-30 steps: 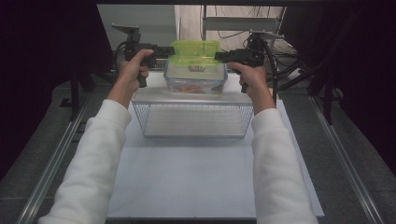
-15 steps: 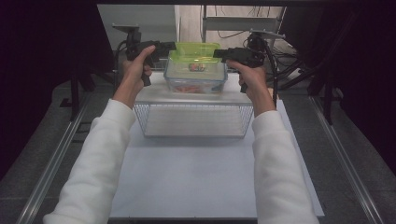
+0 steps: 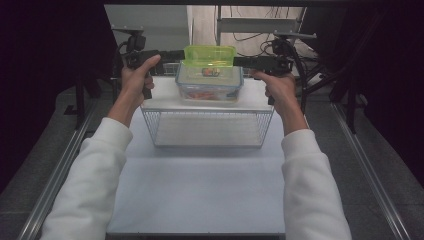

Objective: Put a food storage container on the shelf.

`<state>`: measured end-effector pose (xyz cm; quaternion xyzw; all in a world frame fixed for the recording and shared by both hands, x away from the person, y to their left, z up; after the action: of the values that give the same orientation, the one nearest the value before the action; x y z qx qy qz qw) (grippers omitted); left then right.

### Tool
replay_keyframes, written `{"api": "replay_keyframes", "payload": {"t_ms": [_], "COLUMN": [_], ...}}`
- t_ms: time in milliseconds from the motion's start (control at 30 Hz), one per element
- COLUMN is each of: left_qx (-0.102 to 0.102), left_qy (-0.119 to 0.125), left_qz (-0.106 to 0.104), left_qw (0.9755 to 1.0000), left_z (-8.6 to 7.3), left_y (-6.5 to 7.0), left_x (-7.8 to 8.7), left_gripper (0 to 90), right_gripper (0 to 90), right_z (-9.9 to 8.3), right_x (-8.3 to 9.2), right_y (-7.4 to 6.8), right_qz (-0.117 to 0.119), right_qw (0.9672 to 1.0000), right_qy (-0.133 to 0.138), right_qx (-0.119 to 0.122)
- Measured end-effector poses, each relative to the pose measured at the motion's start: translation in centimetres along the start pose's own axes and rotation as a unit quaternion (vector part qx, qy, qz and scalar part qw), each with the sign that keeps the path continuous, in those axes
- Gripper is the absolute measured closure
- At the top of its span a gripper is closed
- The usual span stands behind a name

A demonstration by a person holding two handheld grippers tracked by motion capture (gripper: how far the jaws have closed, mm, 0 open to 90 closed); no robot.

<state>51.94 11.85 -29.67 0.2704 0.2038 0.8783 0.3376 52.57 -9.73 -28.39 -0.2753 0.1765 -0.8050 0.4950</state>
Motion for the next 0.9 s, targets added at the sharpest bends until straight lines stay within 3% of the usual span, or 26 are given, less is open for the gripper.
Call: {"api": "replay_keyframes", "payload": {"t_ms": [300, 433, 700, 767, 833, 900], "left_qx": [-0.033, -0.068, -0.102, -0.114, -0.115, -0.115], "left_qy": [-0.015, -0.026, -0.034, -0.041, -0.041, -0.044], "left_qz": [-0.001, 0.006, 0.016, 0.022, 0.02, 0.016], "left_qw": [0.9993, 0.9973, 0.994, 0.9924, 0.9923, 0.9923], "left_z": [-3.4, -6.1, -9.7, -11.5, -12.0, -13.4], "left_y": [0.6, 0.6, 0.8, 0.9, 1.0, 1.1], "left_x": [2.4, 4.5, 6.9, 7.9, 8.1, 8.8], "left_gripper": [29.0, 29.0, 29.1, 29.2, 29.3, 29.3], "right_gripper": [36.2, 36.2, 36.2, 36.3, 36.3, 36.3], "right_z": [-2.7, -4.3, -7.7, -9.5, -10.4, -12.6], "right_x": [1.7, 3.0, 4.8, 5.2, 5.4, 5.8], "right_y": [-1.3, -1.9, -2.9, -2.8, -2.7, -2.6], "right_qz": [0.015, 0.02, 0.033, 0.03, 0.024, 0.017], "right_qw": [0.9995, 0.9986, 0.9964, 0.9953, 0.9946, 0.9925], "right_qy": [-0.015, -0.021, -0.04, -0.053, -0.061, -0.075], "right_qx": [0.025, 0.045, 0.067, 0.076, 0.081, 0.095]}}
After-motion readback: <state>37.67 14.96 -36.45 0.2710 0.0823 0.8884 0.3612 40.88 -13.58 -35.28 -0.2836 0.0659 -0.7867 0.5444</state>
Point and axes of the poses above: each handheld gripper's, and its own axes: x roughly backward along the jaws, z roughly out of its top, y roughly to its right, the point moved 10 cm from there along -x, roughly forward along the jaws, and after that the axes turned 10 degrees about z, right-handed, at the moved point
